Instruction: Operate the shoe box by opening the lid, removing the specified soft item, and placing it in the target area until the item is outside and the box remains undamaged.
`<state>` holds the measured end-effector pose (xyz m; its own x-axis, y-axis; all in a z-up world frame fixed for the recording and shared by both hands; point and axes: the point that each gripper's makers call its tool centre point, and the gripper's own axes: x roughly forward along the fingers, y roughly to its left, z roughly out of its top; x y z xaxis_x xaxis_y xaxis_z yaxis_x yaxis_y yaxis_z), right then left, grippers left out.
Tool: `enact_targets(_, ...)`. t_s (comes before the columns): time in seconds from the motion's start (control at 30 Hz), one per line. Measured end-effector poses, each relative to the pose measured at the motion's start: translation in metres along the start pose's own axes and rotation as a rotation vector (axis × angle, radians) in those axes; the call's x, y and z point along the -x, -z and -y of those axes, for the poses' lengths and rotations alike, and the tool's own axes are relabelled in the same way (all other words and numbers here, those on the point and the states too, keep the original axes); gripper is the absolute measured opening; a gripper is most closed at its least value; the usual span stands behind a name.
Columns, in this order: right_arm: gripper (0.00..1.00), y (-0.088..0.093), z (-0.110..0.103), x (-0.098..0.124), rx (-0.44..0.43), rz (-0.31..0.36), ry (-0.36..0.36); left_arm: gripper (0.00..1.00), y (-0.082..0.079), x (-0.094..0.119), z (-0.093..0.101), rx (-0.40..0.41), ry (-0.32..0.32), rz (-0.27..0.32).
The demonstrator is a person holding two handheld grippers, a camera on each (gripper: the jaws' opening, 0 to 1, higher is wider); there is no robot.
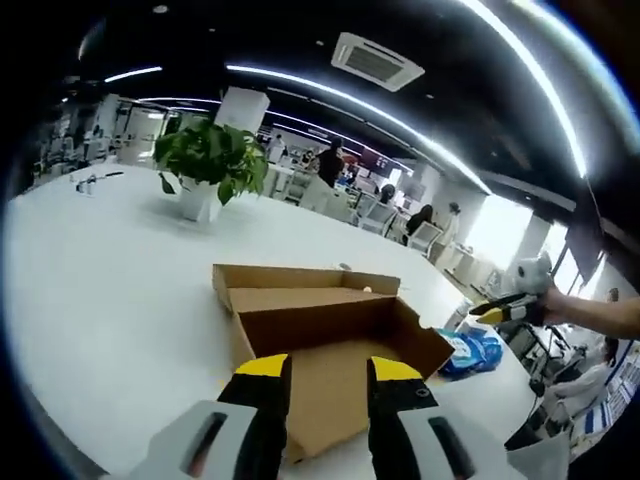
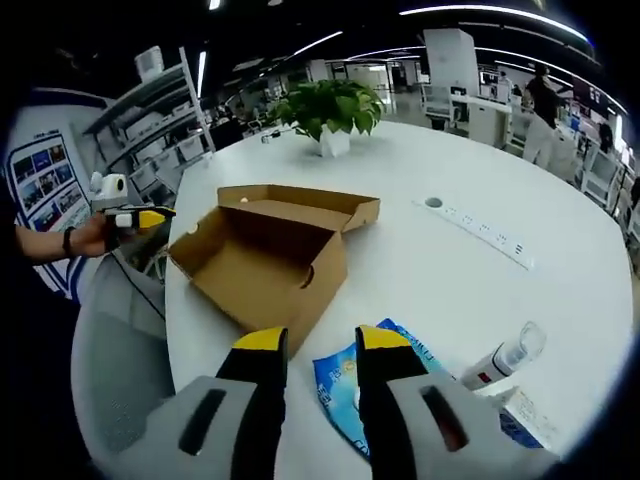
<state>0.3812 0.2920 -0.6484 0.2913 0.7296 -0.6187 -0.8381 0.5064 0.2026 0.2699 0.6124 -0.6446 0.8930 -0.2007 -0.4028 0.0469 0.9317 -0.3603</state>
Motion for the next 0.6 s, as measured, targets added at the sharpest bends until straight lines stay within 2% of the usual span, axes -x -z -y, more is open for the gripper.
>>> enact_targets(0.1,0.25,0.003,0.001,0.004,-0.013,0.004,0.004,0.3,0.012,-0.001,-0.013,-0.019,-0.078,-0.039)
enact_targets(0.13,0.25,0.004,0.001,0.004,-0.014,0.004,0.004,0.3,0.021,-0.001,-0.019,-0.029,-0.111,-0.077)
enact_targets(0.2,0.24,0.007,0.002,0.007,-0.018,0.003,0.009,0.3,0.025,-0.004,-0.017,-0.021,-0.098,-0.08)
enact_targets(0.3,0.24,0.011,0.004,0.01,-0.028,0.005,0.015,0.3,0.039,-0.006,-0.017,-0.013,-0.108,-0.123)
enact_targets(0.37,0.24,0.011,0.003,0.012,-0.034,0.007,0.016,0.29,0.049,-0.007,-0.017,-0.031,-0.123,-0.172)
enact_targets(0.6,0.24,0.016,0.0,0.013,-0.054,0.014,0.021,0.24,0.063,-0.014,-0.018,-0.064,-0.143,-0.241)
